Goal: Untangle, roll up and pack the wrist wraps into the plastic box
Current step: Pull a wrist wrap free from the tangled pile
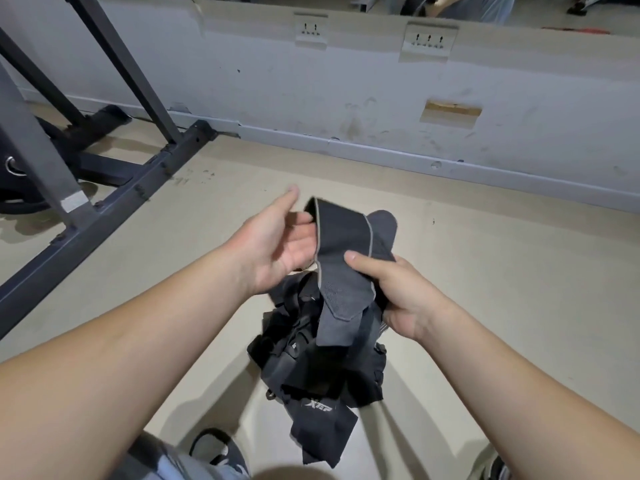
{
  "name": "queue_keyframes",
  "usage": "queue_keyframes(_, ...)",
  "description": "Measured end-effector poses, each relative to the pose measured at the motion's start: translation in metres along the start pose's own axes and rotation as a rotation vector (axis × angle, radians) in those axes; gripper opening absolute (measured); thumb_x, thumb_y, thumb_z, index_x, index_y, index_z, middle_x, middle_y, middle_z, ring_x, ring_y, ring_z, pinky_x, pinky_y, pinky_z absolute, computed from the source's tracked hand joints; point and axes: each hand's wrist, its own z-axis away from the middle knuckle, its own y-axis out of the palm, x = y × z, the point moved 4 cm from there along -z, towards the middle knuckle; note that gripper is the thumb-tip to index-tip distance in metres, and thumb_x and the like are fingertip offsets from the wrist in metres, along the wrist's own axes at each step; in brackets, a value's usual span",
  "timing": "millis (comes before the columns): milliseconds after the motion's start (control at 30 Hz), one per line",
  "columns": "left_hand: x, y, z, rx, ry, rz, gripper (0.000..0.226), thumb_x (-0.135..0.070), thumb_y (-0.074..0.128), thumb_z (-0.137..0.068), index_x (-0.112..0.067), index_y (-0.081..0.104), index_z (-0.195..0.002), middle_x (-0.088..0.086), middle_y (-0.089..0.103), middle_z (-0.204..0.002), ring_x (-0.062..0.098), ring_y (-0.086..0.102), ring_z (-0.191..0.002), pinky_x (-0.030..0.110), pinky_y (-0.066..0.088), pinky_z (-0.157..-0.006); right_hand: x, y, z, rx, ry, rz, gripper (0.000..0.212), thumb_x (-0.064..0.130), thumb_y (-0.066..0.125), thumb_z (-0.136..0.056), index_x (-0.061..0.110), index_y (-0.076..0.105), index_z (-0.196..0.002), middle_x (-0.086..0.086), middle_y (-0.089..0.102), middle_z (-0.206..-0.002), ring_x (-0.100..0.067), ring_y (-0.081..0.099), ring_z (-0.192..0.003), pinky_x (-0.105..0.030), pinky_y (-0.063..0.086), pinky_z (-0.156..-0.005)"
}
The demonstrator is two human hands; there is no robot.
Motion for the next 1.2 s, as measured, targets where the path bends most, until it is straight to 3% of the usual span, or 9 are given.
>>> queue_keyframes(100, 0.013, 0.009, 0.008, 0.079, 0.007, -0.108, 0.013, -0.013, 0.070, -0.100, -0.005, 0.064, -0.109, 0.013, 0.078, -0.088, 0.017, 0.078, -0.069, 0.026, 0.064, -0.067, 0.008, -0.001, -0.003, -0.093, -0.045, 0.016, 0.030, 0.005, 0.074, -0.093, -0.002, 0.071, -0.123, -0.022, 0.078, -0.113, -0.028, 0.079, -0.088, -0.034, 0.064, -0.069)
queue_keyframes(267, 0.010, -0.008, -0.002, 0.046, 0.459, -0.785, 0.046, 0.013, 0.045, -0.097, -0.020, 0.069, -0.118, 0.007, 0.072, -0.101, 0.017, 0.068, -0.076, 0.036, 0.059, -0.081, 0.003, 0.001, -0.003, -0.116, 0.006, -0.021, 0.029, 0.008, 0.075, -0.093, 0.001, 0.072, -0.122, -0.021, 0.079, -0.110, -0.032, 0.079, -0.090, -0.039, 0.064, -0.069)
queue_keyframes(400, 0.017, -0.002, 0.008, 0.291, 0.826, -1.309, 0.059, -0.003, 0.069, -0.088, -0.036, 0.065, -0.137, -0.010, 0.052, -0.134, 0.008, 0.062, -0.107, 0.018, 0.051, -0.087, 0.008, -0.005, -0.005, -0.119, -0.004, -0.015, 0.035, 0.013, 0.076, -0.093, 0.003, 0.072, -0.126, -0.021, 0.078, -0.113, -0.038, 0.077, -0.101, -0.043, 0.064, -0.075)
queue_keyframes(567, 0.015, 0.009, 0.013, 0.278, 1.040, -1.431, 0.032, -0.010, 0.073, -0.091, -0.032, 0.080, -0.112, -0.013, 0.065, -0.128, 0.012, 0.064, -0.112, 0.033, 0.055, -0.095, 0.005, -0.016, -0.007, -0.106, -0.003, 0.079, 0.032, 0.030, 0.073, -0.099, 0.008, 0.071, -0.122, -0.017, 0.079, -0.111, -0.035, 0.078, -0.098, -0.039, 0.064, -0.071)
queue_keyframes(767, 0.021, -0.005, 0.001, 0.000, 0.602, -1.643, 0.024, -0.014, 0.045, -0.098, -0.033, 0.059, -0.107, 0.001, 0.070, -0.094, 0.032, 0.064, -0.089, 0.042, 0.056, -0.076, 0.000, -0.078, -0.012, -0.606, -0.207, 0.712, 0.027, 0.041, 0.060, -0.098, 0.020, 0.061, -0.081, -0.004, 0.070, -0.072, -0.032, 0.068, -0.072, -0.039, 0.054, -0.072)
queue_keyframes(867, 0.041, -0.012, -0.002, 0.128, 0.381, -1.483, 0.036, -0.008, 0.042, -0.094, -0.028, 0.070, -0.102, -0.005, 0.075, -0.101, 0.021, 0.068, -0.097, 0.034, 0.057, -0.085, -0.023, -0.100, -0.009, -0.565, -0.131, 0.820, 0.029, 0.038, 0.061, -0.097, 0.017, 0.061, -0.077, -0.005, 0.068, -0.071, -0.031, 0.065, -0.069, -0.039, 0.053, -0.071)
queue_keyframes(967, 0.054, -0.005, 0.003, 0.184, 0.228, -1.244, 0.022, -0.009, 0.049, -0.093, -0.016, 0.063, -0.077, -0.003, 0.068, -0.076, 0.020, 0.059, -0.068, 0.026, 0.045, -0.059, -0.038, -0.103, -0.007, -0.521, -0.069, 0.832, 0.026, 0.034, 0.060, -0.098, 0.015, 0.062, -0.080, -0.008, 0.068, -0.076, -0.032, 0.066, -0.073, -0.044, 0.057, -0.077)
queue_keyframes(1067, 0.064, -0.003, 0.011, 0.134, 0.038, -1.030, 0.026, -0.013, 0.056, -0.084, -0.022, 0.044, -0.063, 0.003, 0.039, -0.059, 0.021, 0.032, -0.050, 0.026, 0.021, -0.050, -0.032, -0.099, 0.003, -0.518, 0.028, 1.417, 0.016, 0.036, 0.056, -0.098, 0.022, 0.059, -0.092, -0.002, 0.064, -0.089, -0.034, 0.066, -0.092, -0.037, 0.050, -0.076)
queue_keyframes(1200, 0.096, -0.017, 0.025, 0.272, -0.250, -1.423, 0.009, -0.015, 0.059, -0.076, -0.009, 0.066, -0.076, 0.014, 0.061, -0.066, 0.029, 0.059, -0.054, 0.033, 0.046, -0.057, -0.034, -0.097, 0.013, -0.340, 0.334, 1.823, 0.009, 0.027, 0.056, -0.090, 0.019, 0.058, -0.092, 0.003, 0.065, -0.087, -0.028, 0.067, -0.090, -0.031, 0.044, -0.073)
